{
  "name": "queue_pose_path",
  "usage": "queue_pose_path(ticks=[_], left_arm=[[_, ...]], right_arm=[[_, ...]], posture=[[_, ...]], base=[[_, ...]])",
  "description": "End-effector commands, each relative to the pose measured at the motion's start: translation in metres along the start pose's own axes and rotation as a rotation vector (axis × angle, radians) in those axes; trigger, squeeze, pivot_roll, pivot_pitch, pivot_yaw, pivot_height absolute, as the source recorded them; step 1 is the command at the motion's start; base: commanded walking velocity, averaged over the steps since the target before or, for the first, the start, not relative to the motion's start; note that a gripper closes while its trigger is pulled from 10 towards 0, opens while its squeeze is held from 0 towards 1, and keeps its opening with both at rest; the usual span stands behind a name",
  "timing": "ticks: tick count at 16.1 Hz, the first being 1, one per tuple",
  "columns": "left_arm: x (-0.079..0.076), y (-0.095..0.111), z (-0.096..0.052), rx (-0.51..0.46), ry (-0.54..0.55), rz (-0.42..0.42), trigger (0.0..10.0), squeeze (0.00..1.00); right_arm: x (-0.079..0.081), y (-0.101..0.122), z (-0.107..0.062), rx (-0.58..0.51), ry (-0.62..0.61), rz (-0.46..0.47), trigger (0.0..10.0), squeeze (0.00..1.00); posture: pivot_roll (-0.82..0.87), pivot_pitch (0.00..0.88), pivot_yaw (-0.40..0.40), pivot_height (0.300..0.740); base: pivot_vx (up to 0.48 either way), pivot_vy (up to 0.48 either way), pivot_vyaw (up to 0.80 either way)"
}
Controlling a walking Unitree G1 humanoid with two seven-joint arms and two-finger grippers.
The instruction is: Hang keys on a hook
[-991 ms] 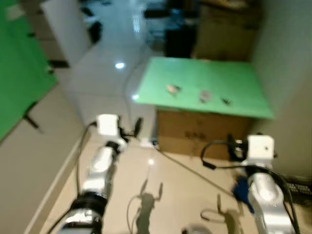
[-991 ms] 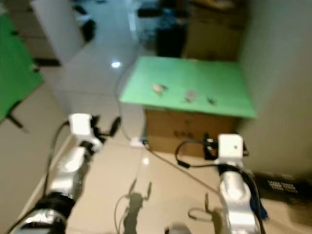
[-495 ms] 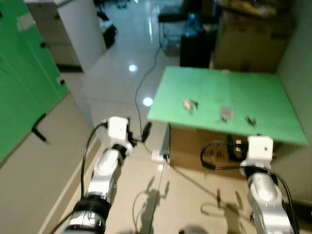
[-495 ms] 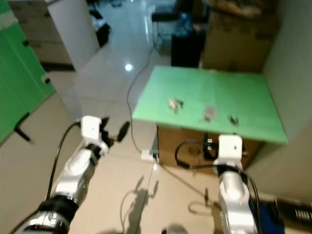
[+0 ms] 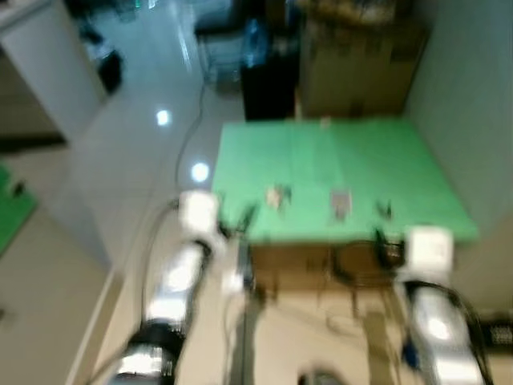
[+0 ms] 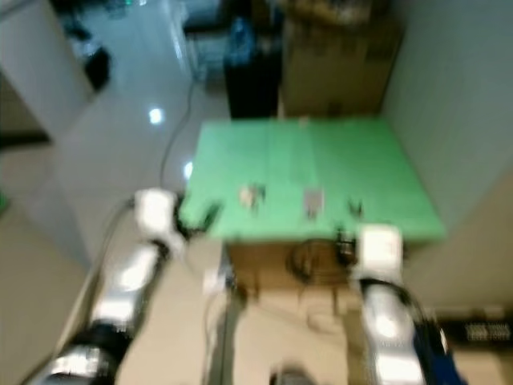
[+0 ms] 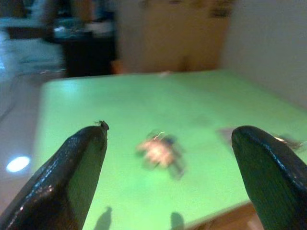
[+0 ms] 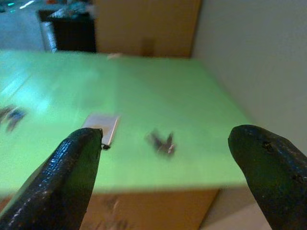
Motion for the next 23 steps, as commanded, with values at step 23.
queue_pose_path(ticks=[23], left_arm=[[-0.081,-0.027,0.042,0.297,-0.229,0.065,10.0,0.0]], right_arm=[[0.043,-0.018,-0.079,0.166,0.24,-0.025,10.0,0.0]], posture=[[-0.42,0.158,0.152,0.697]], base=[[0.146,0.0,0.0]])
Point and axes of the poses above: a point about 5 cm out from each wrist's last joint towards the gripper, its own z axis pointing out of the wrist towards the gripper, its own y axis along the axis of the wrist's last joint, x = y × z, the point moved 6 cm from there along z, pointing out of the wrist towards the gripper, and after that the axes turned 10 degrees about z, right-handed, at the moved point
